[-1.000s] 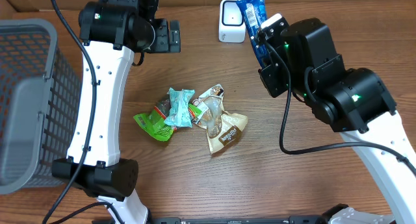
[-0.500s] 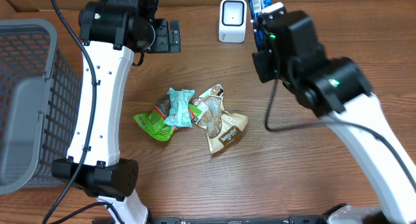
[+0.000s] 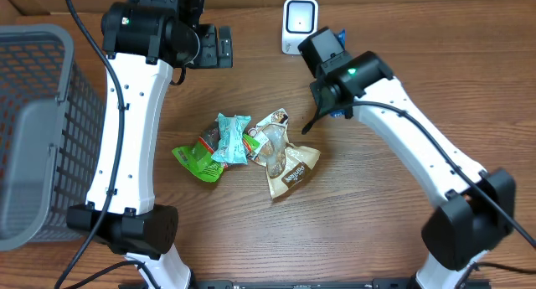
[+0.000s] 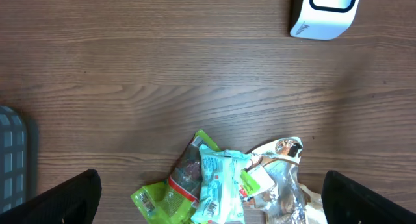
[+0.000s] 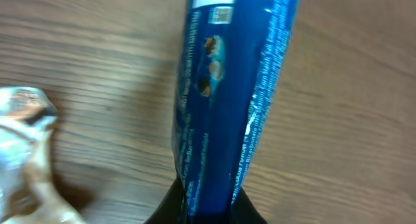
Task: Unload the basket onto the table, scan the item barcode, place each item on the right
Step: 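Lower the blue bar onto the table and open the right gripper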
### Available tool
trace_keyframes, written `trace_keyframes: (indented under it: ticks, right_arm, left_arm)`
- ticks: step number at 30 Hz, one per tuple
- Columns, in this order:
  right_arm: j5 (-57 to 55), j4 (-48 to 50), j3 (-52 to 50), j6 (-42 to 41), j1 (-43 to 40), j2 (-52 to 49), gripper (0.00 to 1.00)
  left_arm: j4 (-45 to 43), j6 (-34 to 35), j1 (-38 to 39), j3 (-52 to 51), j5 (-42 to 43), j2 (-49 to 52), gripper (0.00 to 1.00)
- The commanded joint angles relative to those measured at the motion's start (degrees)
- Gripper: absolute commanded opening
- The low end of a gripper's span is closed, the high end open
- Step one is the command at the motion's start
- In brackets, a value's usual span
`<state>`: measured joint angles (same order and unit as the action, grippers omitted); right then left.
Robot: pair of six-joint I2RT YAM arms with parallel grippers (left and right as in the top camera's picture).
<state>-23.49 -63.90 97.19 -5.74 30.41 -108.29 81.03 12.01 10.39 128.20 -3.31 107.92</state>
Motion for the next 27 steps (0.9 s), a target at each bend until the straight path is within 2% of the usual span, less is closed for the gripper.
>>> trace_keyframes:
  ticks: [1,3,11,19,26,27]
  right_arm:
    - [-5.9,0.4,-2.2,-3.4,-0.2,-2.8,0.04]
    - [-7.4,1.1,-3.4,-4.2,-0.2,-4.7,0.04]
    - [-18.1,0.6,-4.2,-16.0,-0.2,-12.5,0.04]
    - [-18.9,-3.5,-4.2,-26.1,1.2,-15.1,0.04]
    - [-17.3,-4.3,-4.2,-27.1,6.1,-15.1,0.04]
    - [-17.3,-4.3,-4.2,-27.1,6.9,-15.1,0.07]
  left_arm:
    - [-0.1,0.0,-0.2,0.2,-0.7,0.7,1.0]
    - [-0.1,0.0,-0.2,0.2,-0.7,0.7,1.0]
    - [-0.1,0.0,-0.2,0.2,-0.7,0.7,1.0]
    - [-0.1,0.0,-0.2,0.2,-0.7,0.7,1.0]
    - [-0.1,0.0,-0.2,0.2,-0.7,0.7,1.0]
    - [-0.1,0.0,-0.2,0.2,-0.7,0.7,0.99]
